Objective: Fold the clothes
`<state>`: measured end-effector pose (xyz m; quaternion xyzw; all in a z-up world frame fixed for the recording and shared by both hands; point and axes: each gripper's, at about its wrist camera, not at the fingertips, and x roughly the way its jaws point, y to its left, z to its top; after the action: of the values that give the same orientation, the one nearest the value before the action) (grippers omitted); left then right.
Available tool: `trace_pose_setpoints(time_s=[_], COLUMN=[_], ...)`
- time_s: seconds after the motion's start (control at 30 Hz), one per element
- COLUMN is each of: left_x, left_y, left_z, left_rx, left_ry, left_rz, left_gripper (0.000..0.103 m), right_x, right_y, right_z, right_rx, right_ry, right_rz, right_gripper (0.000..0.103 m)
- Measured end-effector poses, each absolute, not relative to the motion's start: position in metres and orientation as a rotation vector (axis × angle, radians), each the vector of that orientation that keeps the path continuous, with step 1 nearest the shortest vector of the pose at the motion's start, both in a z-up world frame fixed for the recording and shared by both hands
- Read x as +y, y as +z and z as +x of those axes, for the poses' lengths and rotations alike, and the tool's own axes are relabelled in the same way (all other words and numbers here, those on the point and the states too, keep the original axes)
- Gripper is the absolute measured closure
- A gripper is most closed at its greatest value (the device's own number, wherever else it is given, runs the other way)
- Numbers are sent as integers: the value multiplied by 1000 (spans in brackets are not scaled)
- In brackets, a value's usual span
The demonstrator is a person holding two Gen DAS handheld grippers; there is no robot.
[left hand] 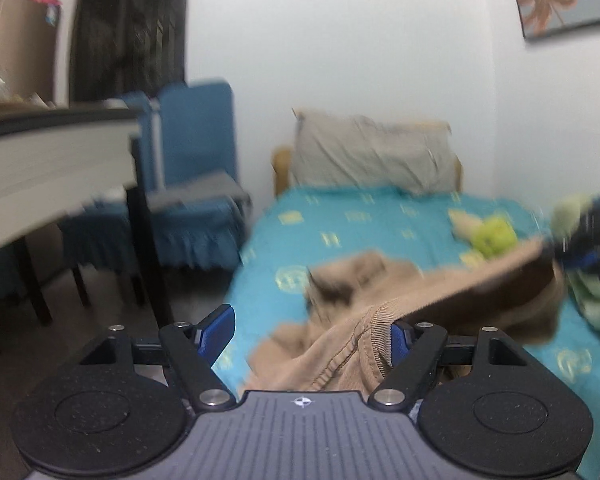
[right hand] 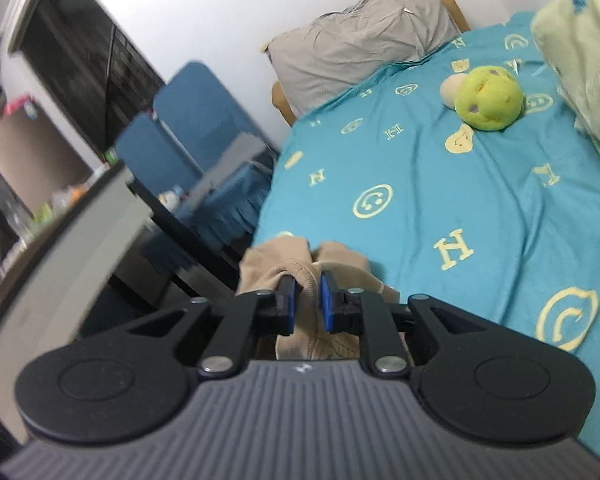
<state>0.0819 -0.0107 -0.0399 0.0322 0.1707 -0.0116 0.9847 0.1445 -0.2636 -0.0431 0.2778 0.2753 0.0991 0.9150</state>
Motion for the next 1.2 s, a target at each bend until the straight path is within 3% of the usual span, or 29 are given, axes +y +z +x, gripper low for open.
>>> trace_pose_setpoints(time_s=[0.03,0.2,0.23,0.47,0.77,0.93,0.97,1.0,1.1,1.2], left_x=[-9,6,8,13,17,4,1,-2,-5,2], left_y=[-36,-14,-12,-10,-12,-13,-12,-12,-9,-4], left_z=[80,65,64,59,54,46,44,43,37,32], left_rx=[313,223,218,210,183,150,136,124,88,67], left_ry=[-14,8,6,4,62,50,54,63,101,120], left_rz=[54,-23,-35,-51,-54,15,38,54,66,25], left_gripper=[26,27,27,27,26,24,24,24,24,24], right_x=[-261,-242,-236,-179,-191,-231,-232,-232,-233,-249], right_y=[-44,-44,-44,-50,-62,-13,-8,-6,-17,-48], right_z=[143,142,142,139,145,85,81,81,99,130], right_rx=[570,581,584,617,685,252,216,216,360,629], right_ry=[196,185,190,308,95,-169,-198,-214,-257,-201], right_rz=[540,396,352,71,168,371,332,282,169,242], right_gripper=[74,23,21,23,24,16,10,12,12,12])
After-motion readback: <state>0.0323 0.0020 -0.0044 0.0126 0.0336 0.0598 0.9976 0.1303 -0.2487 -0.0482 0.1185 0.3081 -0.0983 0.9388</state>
